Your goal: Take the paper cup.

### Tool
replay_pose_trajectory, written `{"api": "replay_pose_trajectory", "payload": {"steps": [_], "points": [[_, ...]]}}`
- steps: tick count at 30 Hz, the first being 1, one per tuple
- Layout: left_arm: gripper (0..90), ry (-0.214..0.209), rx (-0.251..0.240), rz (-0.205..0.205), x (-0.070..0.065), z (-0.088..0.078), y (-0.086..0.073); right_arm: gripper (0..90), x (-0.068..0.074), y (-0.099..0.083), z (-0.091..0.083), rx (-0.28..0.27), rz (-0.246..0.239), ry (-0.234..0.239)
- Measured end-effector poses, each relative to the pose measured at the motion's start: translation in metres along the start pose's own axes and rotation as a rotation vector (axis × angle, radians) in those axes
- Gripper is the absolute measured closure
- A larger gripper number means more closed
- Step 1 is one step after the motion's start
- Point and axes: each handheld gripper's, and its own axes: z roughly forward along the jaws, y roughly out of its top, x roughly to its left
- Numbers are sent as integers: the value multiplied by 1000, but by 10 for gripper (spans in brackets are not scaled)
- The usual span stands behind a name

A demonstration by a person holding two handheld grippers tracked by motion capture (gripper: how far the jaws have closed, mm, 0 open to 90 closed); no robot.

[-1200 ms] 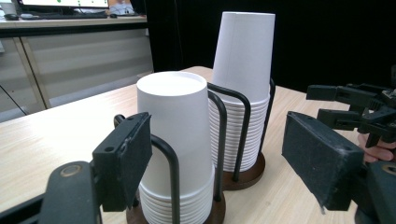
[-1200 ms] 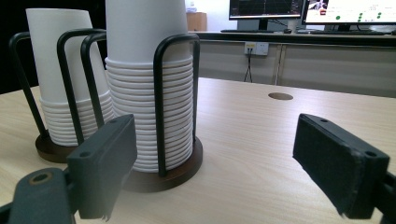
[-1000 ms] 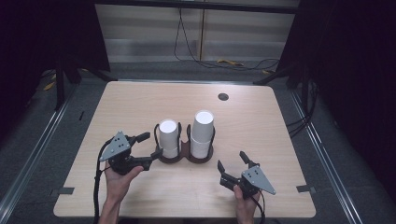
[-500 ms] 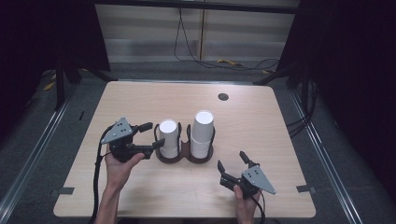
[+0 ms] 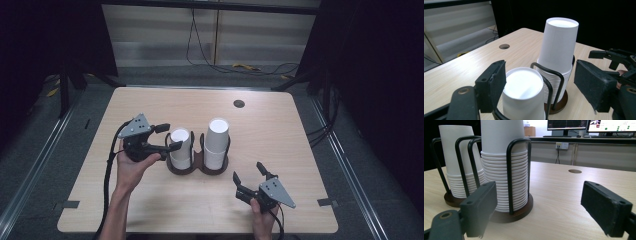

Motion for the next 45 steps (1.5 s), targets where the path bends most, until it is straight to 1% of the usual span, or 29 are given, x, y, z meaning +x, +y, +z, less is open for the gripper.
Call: {"api": "replay_pose_trajectory", "payload": {"steps": [2, 3, 5, 6, 7, 11, 14, 15, 18, 21, 23, 24, 26, 28, 30, 31, 33, 35, 36, 37, 38, 39, 40, 41, 42, 45], "points": [[257, -14, 10, -8, 2, 3, 4, 133, 0, 0, 0, -1, 0, 1], [264, -29, 26, -6, 3, 4, 7, 133, 0, 0, 0, -1, 0, 1], [285, -19, 22, -10, 6, 5, 11, 134, 0, 0, 0, -2, -1, 3], [284, -23, 22, -5, 7, 5, 13, 133, 0, 0, 0, -3, -1, 3], [285, -31, 28, -3, 9, 5, 15, 134, 0, 0, 0, -3, 0, 2], [284, -27, 62, 19, 12, 7, 21, 133, 0, 0, 0, -4, -2, 3], [279, -32, 103, 28, 15, 10, 23, 134, 0, 0, 0, -5, 0, 6], [277, -38, 115, 26, 16, 11, 24, 134, 0, 0, 0, -5, 0, 9], [276, -35, 150, 40, 18, 13, 25, 134, 0, 0, 0, -5, 1, 9], [278, -36, 179, 38, 19, 16, 26, 134, 0, 0, 0, -3, -2, 5], [279, -46, 218, 45, 21, 19, 27, 134, 0, 0, 0, -4, -5, 5], [278, -41, 244, 51, 22, 21, 27, 134, 0, 0, 0, -4, -5, 6], [277, -44, 276, 56, 23, 24, 29, 134, 0, 0, 0, -3, -4, 6], [277, -44, 291, 62, 23, 26, 31, 134, 0, 0, 0, -4, -2, 5], [275, -51, 294, 60, 23, 27, 32, 134, 0, 0, 0, -5, 1, 9], [275, -56, 310, 71, 24, 29, 33, 134, 0, 0, 0, -4, 3, 9], [269, -69, 339, 70, 24, 32, 33, 134, 0, 0, 0, -6, 1, 9], [254, -59, 367, 78, 25, 34, 33, 134, 0, 0, 0, -7, 1, 10], [243, -66, 376, 83, 26, 35, 34, 135, 0, 0, 0, -7, 0, 10], [241, -78, 374, 70, 27, 35, 33, 135, 0, 0, 0, -7, 0, 10], [241, -82, 382, 72, 27, 36, 33, 135, 0, 0, 0, -7, 2, 10], [240, -72, 395, 72, 27, 37, 33, 135, 0, 0, -1, -8, 2, 10], [236, -76, 408, 83, 28, 38, 33, 135, 0, 0, 0, -8, 2, 10], [229, -83, 418, 80, 27, 39, 33, 135, 0, 0, 0, -7, 4, 8], [235, -82, 429, 88, 27, 40, 33, 136, 0, 0, 0, -8, 2, 8], [259, -82, 452, 86, 28, 43, 32, 136, 0, 0, 0, -8, 3, 8]]}}
